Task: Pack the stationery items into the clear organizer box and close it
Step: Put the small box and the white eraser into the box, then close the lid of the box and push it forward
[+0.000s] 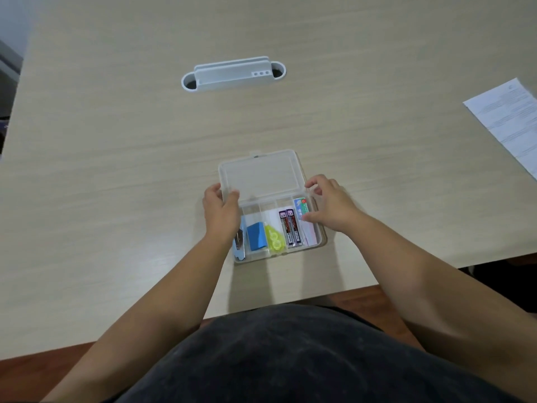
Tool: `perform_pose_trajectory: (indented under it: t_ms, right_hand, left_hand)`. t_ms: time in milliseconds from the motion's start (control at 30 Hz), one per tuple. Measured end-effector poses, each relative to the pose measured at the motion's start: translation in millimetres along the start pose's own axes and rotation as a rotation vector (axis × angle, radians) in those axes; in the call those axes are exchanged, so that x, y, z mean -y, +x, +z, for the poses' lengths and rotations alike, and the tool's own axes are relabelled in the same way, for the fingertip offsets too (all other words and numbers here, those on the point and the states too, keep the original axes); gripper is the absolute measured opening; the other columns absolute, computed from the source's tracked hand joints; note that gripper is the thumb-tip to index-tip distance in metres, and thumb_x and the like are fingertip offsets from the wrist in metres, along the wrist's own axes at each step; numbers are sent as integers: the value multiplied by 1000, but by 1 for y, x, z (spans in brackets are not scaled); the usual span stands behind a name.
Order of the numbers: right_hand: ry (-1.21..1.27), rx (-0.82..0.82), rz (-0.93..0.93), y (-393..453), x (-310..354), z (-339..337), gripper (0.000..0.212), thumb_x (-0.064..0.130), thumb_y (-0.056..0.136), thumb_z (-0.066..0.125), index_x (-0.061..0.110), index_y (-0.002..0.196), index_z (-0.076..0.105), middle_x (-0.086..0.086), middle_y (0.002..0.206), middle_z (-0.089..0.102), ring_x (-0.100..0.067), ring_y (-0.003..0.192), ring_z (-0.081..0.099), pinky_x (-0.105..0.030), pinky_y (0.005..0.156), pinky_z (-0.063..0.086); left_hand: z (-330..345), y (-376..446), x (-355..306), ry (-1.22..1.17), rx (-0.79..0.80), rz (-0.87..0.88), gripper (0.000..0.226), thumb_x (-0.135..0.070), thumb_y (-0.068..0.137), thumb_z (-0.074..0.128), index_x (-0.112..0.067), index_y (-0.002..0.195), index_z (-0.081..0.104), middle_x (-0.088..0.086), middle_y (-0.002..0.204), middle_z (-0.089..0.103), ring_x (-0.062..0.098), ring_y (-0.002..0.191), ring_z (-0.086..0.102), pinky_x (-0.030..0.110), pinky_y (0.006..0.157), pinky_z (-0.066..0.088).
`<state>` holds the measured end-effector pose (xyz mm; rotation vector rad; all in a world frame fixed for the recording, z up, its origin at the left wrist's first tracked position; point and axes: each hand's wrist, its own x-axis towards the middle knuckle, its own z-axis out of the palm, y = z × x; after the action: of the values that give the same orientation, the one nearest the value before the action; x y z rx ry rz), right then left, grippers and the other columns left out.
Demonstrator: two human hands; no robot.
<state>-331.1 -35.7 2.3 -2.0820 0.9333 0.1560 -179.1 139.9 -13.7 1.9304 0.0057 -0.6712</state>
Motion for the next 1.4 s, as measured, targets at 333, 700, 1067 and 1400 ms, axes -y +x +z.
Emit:
perform_pose_trajectory:
  t_ms: [333,700,1067,1400]
  right_hand:
    - [219,16,116,3,-2,3,54,13,84,66,19,132,43,0,103,54,-13,92,54,-17,71,41]
    - [956,59,421,18,20,-6,30,34,96,41,17,112,60,-8,93,64,-19,74,58,-29,66,47]
    - [700,227,303,11,6,-10,19,16,83,70,21,99,59,-1,95,63,-12,76,58,-27,68,46]
    - [-237,419,16,0,21,-1,116,37,44,92,46,138,25,0,145,29,-24,134,35,-49,110,37]
  left_hand:
    - [5,5,-5,-141,-35,-128,50,-24,95,53,-17,142,39,-5,125,47,14,110,50,28,92,41]
    - [-18,13,-24,-626,65,-280,40,-40,102,36,-14,88,62,2,84,64,14,75,61,24,66,51]
    - [-54,-2,-4,-56,309,15,13,-10,84,70,-14,72,65,4,99,65,17,92,60,22,83,43]
    - [-60,-32,1,895,490,517,35,-41,67,81,-34,99,66,-9,128,43,16,122,39,34,106,35]
